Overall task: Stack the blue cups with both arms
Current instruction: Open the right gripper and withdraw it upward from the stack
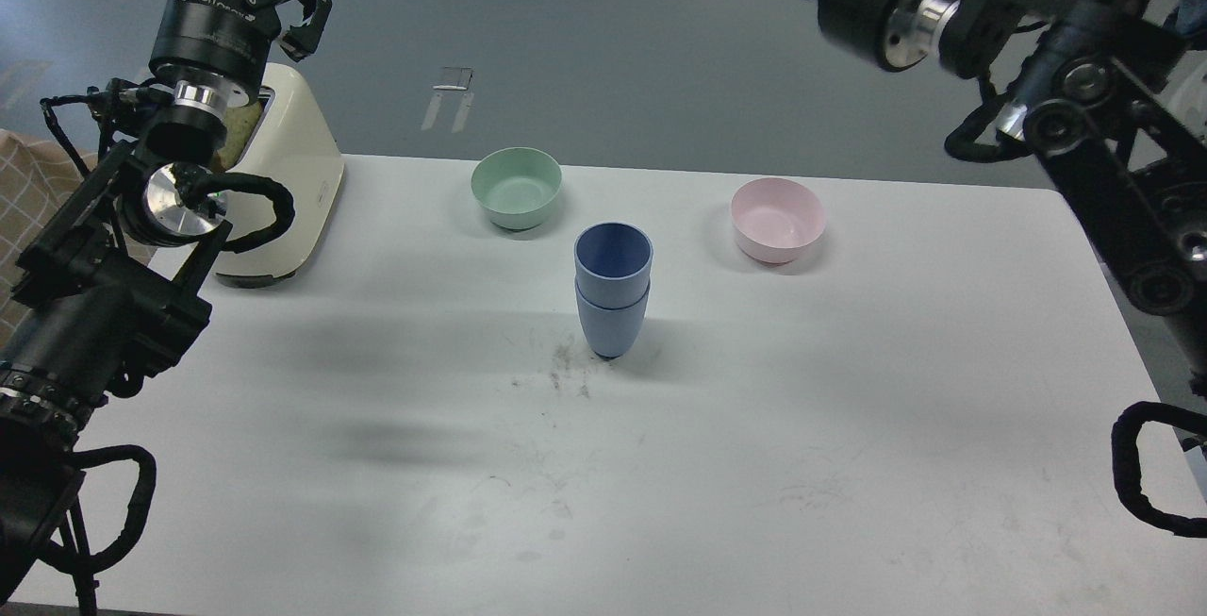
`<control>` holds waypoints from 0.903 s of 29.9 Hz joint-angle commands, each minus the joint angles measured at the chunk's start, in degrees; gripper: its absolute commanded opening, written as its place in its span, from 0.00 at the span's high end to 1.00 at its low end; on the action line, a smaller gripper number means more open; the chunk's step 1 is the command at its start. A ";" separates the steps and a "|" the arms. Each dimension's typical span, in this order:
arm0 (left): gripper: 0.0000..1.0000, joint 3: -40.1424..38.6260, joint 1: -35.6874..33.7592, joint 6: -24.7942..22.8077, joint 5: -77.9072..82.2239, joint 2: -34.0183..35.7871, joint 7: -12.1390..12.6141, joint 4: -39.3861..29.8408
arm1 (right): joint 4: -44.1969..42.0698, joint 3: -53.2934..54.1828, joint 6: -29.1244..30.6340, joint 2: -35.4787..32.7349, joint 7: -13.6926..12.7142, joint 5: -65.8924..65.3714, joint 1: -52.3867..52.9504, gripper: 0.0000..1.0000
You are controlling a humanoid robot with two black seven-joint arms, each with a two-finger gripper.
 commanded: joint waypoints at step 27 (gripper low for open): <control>0.02 -1.69 1.30 -5.74 -1.58 0.53 2.57 -0.35 | -25.16 32.02 0.00 -2.70 0.84 63.91 -16.37 0.00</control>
